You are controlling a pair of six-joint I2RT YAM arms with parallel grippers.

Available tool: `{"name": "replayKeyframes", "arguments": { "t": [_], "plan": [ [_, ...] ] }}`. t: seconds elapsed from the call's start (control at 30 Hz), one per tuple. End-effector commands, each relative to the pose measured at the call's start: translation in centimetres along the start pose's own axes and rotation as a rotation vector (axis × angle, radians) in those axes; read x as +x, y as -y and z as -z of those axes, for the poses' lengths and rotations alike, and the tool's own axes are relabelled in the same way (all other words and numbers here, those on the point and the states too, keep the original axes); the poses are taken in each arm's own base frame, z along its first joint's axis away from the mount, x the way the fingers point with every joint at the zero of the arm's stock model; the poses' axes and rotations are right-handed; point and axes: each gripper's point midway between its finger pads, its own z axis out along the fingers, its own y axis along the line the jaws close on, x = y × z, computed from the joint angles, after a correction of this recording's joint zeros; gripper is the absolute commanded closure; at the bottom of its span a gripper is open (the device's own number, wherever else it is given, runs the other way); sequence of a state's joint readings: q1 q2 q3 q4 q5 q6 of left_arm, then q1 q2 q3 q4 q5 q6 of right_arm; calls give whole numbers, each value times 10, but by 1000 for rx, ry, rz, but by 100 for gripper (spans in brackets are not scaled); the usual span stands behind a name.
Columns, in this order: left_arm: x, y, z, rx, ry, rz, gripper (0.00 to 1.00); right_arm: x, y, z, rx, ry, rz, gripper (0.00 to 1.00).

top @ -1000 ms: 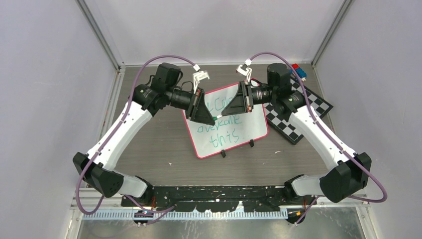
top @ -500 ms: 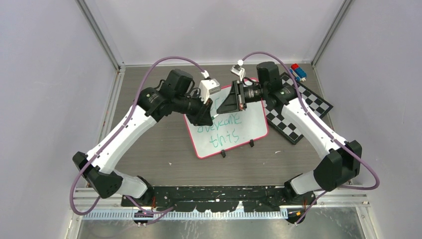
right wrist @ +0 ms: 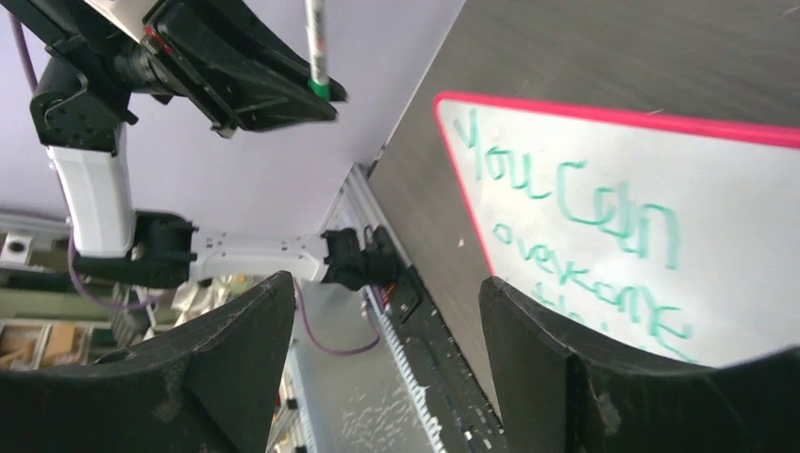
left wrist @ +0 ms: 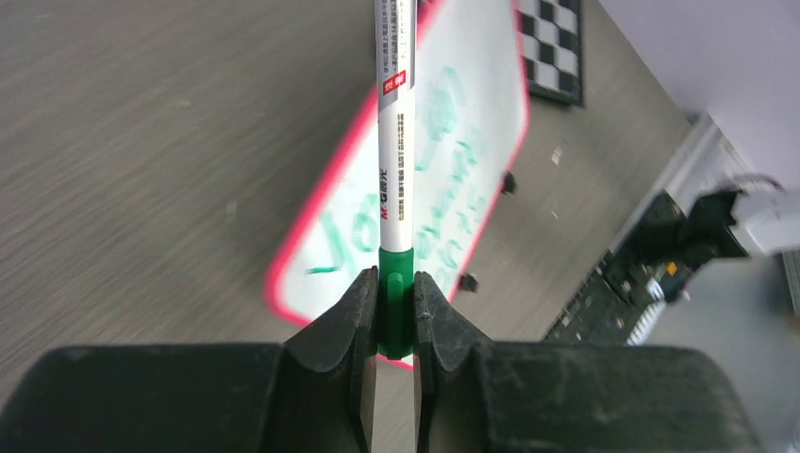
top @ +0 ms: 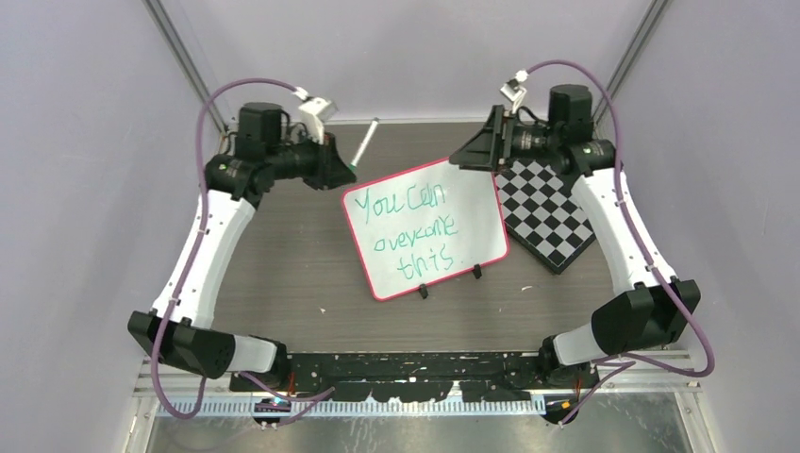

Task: Write a sentence on the whiteboard
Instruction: Place the whiteboard marker at the center of the board.

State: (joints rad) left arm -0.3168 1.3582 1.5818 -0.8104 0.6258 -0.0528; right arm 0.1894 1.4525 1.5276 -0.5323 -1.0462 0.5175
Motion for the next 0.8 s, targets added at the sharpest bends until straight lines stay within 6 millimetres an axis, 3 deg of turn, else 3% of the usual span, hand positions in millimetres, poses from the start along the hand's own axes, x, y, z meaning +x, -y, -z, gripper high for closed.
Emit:
{"name": "replayKeyframes", "arguments": {
  "t": [0.0, 0.13, 0.3, 0.53, 0.77],
  "plan": [
    [-20, -43, 42, -101, 126, 54, 100, -22, 3, 36, 49, 89, 58, 24],
    [10, -102, 75, -223, 121, 166, 100, -21, 35, 66, 147, 114, 37, 24],
    [80, -147, 87, -321, -46, 165, 100, -2, 76, 95, 292, 97, 44, 23],
    [183, -178, 77, -381, -274, 193, 100, 27, 124, 135, 492, 70, 20, 23],
    [257, -201, 64, -417, -436, 250, 100, 46, 145, 156, 579, 62, 3, 21]
  ]
}}
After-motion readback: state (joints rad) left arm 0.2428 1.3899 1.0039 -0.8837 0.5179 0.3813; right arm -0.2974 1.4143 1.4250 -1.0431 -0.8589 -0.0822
